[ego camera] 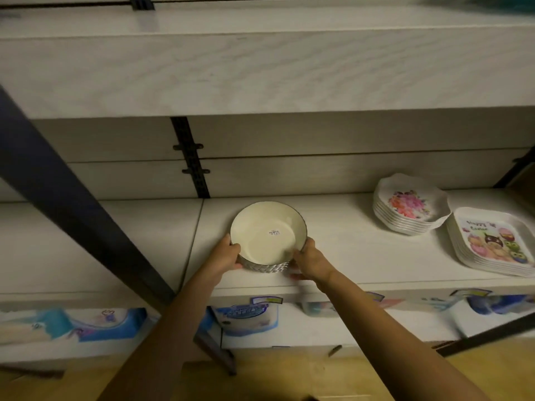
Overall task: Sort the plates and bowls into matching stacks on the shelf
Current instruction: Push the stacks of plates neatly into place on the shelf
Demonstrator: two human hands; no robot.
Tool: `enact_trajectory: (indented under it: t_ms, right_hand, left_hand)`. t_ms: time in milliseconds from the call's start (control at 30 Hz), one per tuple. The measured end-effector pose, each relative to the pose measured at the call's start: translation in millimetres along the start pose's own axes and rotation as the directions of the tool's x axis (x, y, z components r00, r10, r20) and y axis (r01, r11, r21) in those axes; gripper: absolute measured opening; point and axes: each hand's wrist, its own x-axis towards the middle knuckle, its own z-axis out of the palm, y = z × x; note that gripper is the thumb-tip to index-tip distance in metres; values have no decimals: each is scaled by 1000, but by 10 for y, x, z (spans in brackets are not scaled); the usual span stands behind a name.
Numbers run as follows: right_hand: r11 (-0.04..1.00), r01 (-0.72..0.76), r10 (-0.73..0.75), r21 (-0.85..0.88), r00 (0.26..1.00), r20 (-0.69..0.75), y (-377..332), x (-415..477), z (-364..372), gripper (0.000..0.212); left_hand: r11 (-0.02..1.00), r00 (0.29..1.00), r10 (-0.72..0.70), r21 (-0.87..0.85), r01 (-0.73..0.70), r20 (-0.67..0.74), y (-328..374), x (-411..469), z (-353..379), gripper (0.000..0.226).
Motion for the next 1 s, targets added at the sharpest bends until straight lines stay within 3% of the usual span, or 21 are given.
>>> enact_trajectory:
  t_ms: [267,367,500,567,667,767,1000]
  right_hand:
    - [999,22,-23,-30,999,-42,-4,-176,317,46]
    - [997,43,-46,-60,998,-52,-9,-259,366,48]
    - [989,81,-91,-120,993,-77,-26,-377,320,45]
    - [986,105,-120,-133,987,-109,-15,-458,233,51]
    - [984,164,-174,-66,962,-210,33,-553,-38,55]
    - [977,210,-189,34,931,-311,123,-600,-469,47]
    - [968,211,-121,138,870,-479,455,-643,-1754,37]
  left_hand:
    - [999,1000,0,47,1,-31,-177,-114,-253,42]
    - [982,997,39,188,-27,-61,-178,-165,-269,42]
    - [875,975,178,475,-93,-137,-117,-266,-228,62]
    - [815,912,367,536,-220,-184,-45,-366,-159,65]
    - [737,792,590,505,-450,-155,117,-492,19,54]
    - [686,744,665,449,-573,-67,299,-586,306,36]
    - [725,782,600,300,-620,166,559,-617,1372,21]
